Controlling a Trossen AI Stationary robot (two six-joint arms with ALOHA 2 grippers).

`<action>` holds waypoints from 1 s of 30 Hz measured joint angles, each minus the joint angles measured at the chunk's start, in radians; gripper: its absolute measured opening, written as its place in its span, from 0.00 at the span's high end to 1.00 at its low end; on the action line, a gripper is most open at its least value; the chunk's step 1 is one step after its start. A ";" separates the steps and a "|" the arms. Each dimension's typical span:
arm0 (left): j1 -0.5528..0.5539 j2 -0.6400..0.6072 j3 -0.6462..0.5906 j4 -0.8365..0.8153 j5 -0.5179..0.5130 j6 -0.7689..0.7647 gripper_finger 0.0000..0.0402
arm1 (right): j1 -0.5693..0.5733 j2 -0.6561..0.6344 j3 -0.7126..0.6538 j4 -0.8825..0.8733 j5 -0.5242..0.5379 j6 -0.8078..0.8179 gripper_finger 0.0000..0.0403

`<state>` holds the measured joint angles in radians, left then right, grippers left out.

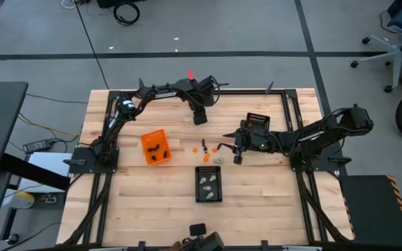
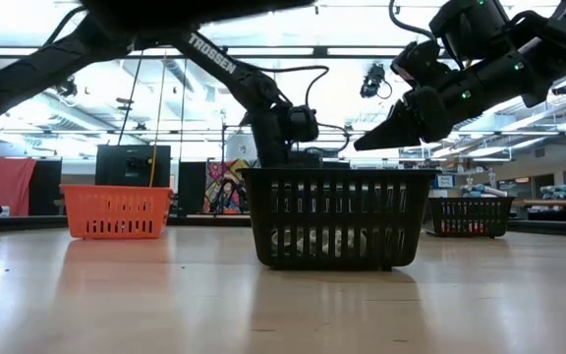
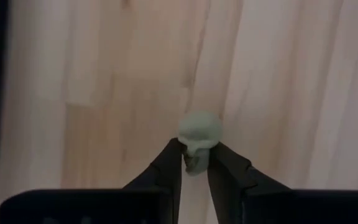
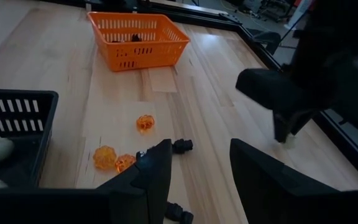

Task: Sort Halloween decoration
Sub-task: Put the white skull toy into the bottom black bin

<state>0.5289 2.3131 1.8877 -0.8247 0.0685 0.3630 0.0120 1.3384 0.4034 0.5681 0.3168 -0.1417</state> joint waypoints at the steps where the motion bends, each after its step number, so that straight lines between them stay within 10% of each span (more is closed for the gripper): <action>1: 0.000 0.000 0.011 -0.003 0.000 0.000 0.84 | 0.000 0.000 0.000 -0.001 0.000 0.000 0.59; 15: -0.074 -0.003 0.290 -0.419 0.035 -0.015 0.85 | 0.000 0.000 0.000 -0.046 -0.001 0.012 0.59; 30: -0.419 -0.029 0.447 -0.679 0.190 -0.153 0.85 | 0.000 0.000 0.000 -0.067 0.029 0.028 0.59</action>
<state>0.1098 2.2845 2.3347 -1.5038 0.2588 0.2099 0.0120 1.3384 0.4030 0.5008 0.3462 -0.1134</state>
